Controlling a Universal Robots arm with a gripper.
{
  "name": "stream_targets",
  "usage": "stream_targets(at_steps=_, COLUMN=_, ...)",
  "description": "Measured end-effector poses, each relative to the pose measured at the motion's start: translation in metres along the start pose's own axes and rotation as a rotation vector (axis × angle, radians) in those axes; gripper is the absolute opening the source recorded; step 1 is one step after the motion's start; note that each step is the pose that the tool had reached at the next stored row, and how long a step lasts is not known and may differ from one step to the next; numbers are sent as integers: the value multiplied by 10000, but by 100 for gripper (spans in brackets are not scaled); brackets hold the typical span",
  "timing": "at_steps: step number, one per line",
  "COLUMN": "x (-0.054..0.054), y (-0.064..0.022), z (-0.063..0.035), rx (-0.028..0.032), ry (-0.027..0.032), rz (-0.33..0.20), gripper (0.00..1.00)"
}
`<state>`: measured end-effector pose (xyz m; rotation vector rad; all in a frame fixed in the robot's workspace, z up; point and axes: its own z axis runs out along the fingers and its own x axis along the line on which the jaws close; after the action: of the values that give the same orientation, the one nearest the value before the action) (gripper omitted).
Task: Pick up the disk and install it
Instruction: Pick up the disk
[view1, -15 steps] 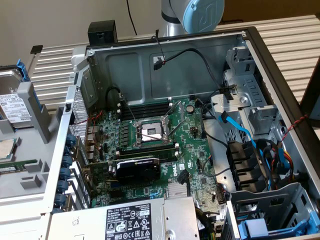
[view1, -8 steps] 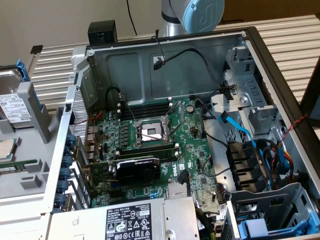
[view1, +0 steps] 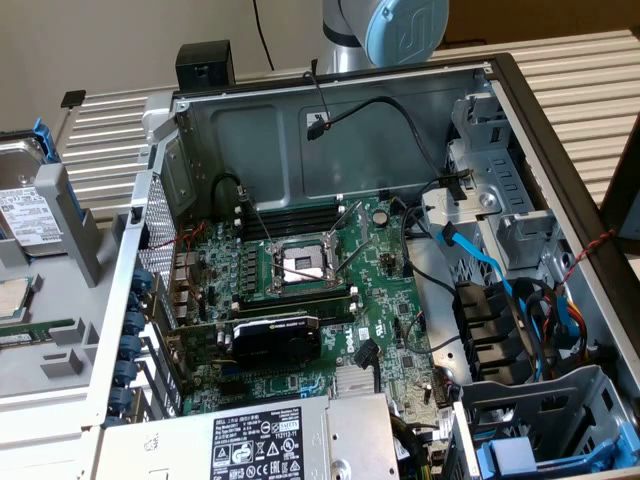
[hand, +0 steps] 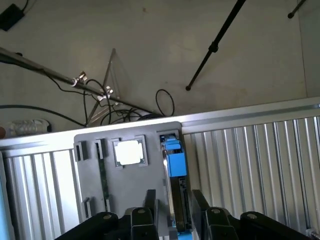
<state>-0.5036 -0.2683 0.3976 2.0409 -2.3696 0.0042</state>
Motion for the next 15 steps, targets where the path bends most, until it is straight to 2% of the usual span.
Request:
stream_targets(at_steps=3, x=0, y=0, z=1, rx=1, ry=0, rz=-1, gripper=59)
stream_targets(at_steps=4, x=0, y=0, z=1, rx=1, ry=0, rz=-1, gripper=59)
stream_targets(at_steps=5, x=0, y=0, z=2, rx=1, ry=-1, rz=0, gripper=65)
stream_targets(at_steps=15, x=1, y=0, z=8, rx=1, ry=3, rz=-1, gripper=65)
